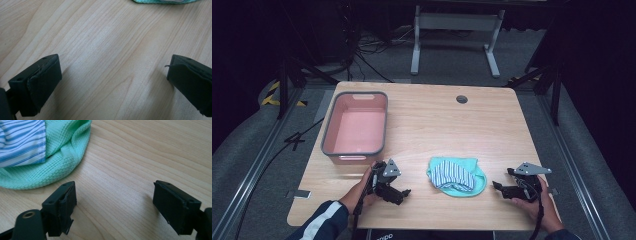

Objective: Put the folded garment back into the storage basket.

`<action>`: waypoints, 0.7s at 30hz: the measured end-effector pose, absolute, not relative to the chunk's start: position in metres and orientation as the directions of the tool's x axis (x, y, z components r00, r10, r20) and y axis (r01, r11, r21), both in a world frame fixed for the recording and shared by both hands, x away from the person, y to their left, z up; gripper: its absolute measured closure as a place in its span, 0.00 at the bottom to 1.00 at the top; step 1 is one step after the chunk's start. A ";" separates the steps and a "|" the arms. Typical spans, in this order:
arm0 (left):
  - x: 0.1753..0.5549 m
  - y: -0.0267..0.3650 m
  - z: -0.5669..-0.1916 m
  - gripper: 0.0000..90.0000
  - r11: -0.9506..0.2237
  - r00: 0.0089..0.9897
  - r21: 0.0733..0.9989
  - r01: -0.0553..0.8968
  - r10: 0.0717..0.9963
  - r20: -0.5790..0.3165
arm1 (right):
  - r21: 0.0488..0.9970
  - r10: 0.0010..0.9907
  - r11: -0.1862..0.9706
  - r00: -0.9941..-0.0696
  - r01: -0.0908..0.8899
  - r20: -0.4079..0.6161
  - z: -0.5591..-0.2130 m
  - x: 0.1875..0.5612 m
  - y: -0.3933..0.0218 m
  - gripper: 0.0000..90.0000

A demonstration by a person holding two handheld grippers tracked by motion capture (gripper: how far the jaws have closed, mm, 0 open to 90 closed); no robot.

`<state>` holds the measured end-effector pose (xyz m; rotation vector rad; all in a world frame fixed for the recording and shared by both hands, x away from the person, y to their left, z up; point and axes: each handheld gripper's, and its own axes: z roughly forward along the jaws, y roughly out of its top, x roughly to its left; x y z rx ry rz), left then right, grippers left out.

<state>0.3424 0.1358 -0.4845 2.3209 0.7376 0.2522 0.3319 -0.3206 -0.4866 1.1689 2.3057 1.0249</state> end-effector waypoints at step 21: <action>0.342 0.138 -0.479 0.14 -0.652 0.864 0.649 0.392 0.504 -0.015 | 0.732 0.814 0.388 -0.581 0.559 0.012 -0.485 0.331 -0.321 0.21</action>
